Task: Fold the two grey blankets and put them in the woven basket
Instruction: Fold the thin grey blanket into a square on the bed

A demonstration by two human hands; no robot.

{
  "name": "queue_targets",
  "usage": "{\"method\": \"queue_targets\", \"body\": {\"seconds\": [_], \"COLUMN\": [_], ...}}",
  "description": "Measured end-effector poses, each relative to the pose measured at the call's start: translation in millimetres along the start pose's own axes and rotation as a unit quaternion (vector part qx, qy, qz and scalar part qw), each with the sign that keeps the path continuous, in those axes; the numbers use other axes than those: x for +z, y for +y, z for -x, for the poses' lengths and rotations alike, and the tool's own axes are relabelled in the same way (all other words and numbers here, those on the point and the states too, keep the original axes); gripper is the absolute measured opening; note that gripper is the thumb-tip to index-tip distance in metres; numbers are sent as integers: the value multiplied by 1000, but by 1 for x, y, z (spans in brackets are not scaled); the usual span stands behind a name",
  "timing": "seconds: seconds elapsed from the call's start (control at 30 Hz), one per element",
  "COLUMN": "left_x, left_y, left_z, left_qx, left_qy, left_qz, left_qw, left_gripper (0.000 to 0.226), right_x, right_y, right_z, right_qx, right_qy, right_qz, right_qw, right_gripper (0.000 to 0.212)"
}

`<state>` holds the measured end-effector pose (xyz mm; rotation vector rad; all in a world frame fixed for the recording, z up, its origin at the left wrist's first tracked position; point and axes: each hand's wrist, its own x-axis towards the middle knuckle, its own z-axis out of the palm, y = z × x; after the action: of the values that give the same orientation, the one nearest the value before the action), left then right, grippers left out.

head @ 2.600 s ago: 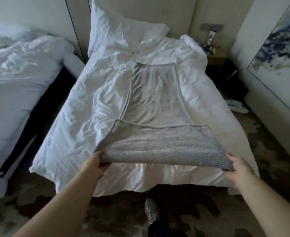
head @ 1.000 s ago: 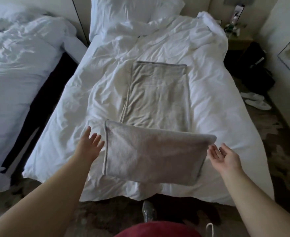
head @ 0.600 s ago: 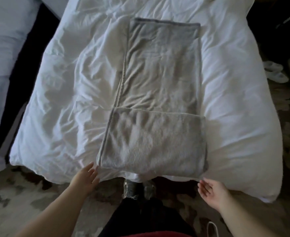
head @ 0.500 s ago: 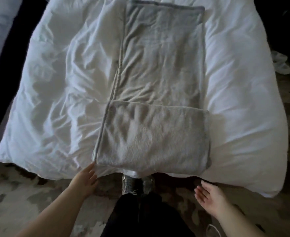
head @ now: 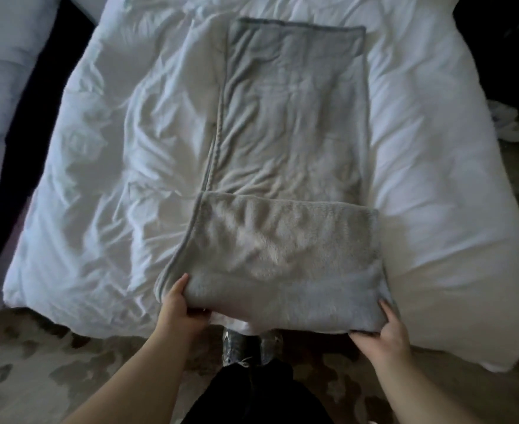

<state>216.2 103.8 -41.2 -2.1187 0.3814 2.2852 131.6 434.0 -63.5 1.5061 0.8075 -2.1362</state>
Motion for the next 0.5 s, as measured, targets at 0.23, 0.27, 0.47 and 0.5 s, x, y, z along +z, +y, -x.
{"method": "queue_targets", "body": {"seconds": [0.23,0.27,0.47,0.5], "left_x": [0,-3,-29,-34], "left_y": [10,9,-3,-8], "left_z": [71,79,92,92], "left_qx": [83,87,104,105], "left_qy": [-60,-72,-74,-70], "left_qz": [43,54,111,122], "left_qw": [994,992,986,985], "left_gripper": [37,40,55,57], "right_x": [13,11,1,-2], "right_y": [-8,-8,-15,-17], "right_z": [84,93,109,108], "right_qx": [-61,-71,-99,-107], "right_qy": [-79,-83,-56,-57], "right_qz": [0,-13,-44,-44], "right_qw": [995,994,993,992], "right_gripper": [74,77,15,15]}}
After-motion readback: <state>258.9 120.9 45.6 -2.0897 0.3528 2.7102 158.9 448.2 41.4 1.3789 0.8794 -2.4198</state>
